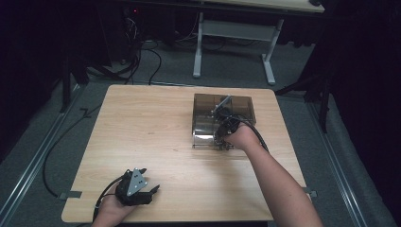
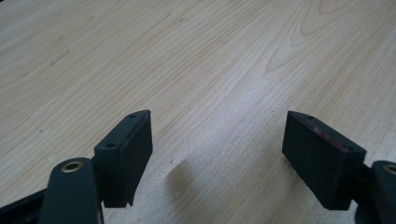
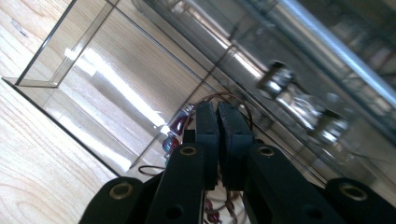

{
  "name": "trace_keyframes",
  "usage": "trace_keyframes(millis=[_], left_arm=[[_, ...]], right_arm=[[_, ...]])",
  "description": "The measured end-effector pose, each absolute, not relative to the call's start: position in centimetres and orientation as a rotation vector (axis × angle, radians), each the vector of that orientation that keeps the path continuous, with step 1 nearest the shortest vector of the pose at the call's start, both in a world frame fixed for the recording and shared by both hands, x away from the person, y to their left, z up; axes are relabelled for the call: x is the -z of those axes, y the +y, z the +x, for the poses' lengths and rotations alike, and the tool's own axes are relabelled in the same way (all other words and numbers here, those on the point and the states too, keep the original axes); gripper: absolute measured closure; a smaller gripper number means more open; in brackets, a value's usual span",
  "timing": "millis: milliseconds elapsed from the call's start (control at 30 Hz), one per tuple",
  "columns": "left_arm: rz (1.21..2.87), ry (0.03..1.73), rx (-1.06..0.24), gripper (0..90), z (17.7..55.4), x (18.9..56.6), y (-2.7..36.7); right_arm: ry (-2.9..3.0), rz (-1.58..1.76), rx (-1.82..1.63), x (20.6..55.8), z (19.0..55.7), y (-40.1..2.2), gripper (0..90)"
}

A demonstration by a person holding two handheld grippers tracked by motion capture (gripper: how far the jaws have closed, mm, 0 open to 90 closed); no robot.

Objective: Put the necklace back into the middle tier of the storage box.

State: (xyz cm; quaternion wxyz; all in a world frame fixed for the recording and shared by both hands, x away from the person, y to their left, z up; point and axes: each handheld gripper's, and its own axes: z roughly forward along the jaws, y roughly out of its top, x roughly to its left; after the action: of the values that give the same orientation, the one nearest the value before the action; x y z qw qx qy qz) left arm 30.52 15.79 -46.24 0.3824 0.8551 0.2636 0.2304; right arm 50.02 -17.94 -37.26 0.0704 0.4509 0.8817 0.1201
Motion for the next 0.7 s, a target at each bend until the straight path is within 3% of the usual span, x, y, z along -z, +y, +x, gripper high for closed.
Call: trace_keyframes(millis=[467, 700], left_arm=[[2.19, 0.674, -0.591, 25.1, 30.6, 46.2, 15.7], [2.191, 0.675, -0.595, 25.1, 30.6, 46.3, 15.7]], right_arm=[[2.681, 1.354, -0.425, 35.4, 47.8, -18.8, 88.3], [2.69, 1.375, -0.365, 37.0, 47.0, -19.3, 88.4]])
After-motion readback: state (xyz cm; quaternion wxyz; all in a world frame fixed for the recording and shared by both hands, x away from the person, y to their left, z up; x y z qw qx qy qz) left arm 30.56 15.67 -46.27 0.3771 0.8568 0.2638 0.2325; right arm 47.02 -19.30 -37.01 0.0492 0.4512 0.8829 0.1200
